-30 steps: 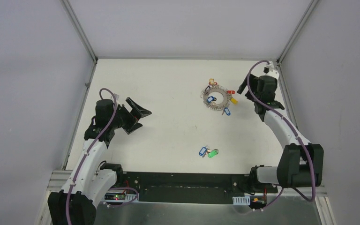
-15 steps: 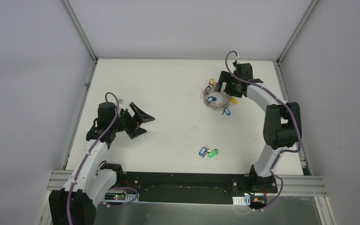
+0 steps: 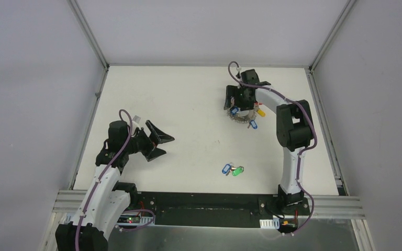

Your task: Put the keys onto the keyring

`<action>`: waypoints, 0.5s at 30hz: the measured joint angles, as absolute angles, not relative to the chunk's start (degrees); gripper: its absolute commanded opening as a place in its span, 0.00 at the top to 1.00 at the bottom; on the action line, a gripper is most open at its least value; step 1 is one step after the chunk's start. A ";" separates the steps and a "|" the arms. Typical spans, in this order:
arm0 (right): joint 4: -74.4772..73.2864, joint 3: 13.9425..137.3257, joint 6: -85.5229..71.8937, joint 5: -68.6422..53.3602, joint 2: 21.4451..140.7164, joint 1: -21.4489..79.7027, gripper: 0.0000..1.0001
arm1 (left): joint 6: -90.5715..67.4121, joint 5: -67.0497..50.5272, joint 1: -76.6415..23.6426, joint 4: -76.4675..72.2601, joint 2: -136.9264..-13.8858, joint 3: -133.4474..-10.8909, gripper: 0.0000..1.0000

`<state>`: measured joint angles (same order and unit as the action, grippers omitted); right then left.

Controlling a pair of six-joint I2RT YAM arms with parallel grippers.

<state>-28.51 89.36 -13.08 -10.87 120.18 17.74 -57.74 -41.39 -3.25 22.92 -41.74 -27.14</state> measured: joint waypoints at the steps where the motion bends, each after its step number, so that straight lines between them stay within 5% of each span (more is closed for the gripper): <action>1: -28.88 89.82 -12.93 -10.98 120.40 17.91 0.08 | -57.78 -41.80 -3.25 22.92 -41.43 -26.83 0.06; 15: -31.68 82.70 -13.45 -22.17 115.79 20.93 0.06 | -58.15 -42.70 -3.25 23.07 -42.06 -25.43 0.07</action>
<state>-31.68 82.70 -13.45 -22.17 115.79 20.93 -58.15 -42.70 -3.25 23.07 -42.06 -25.43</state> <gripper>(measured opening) 0.936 0.935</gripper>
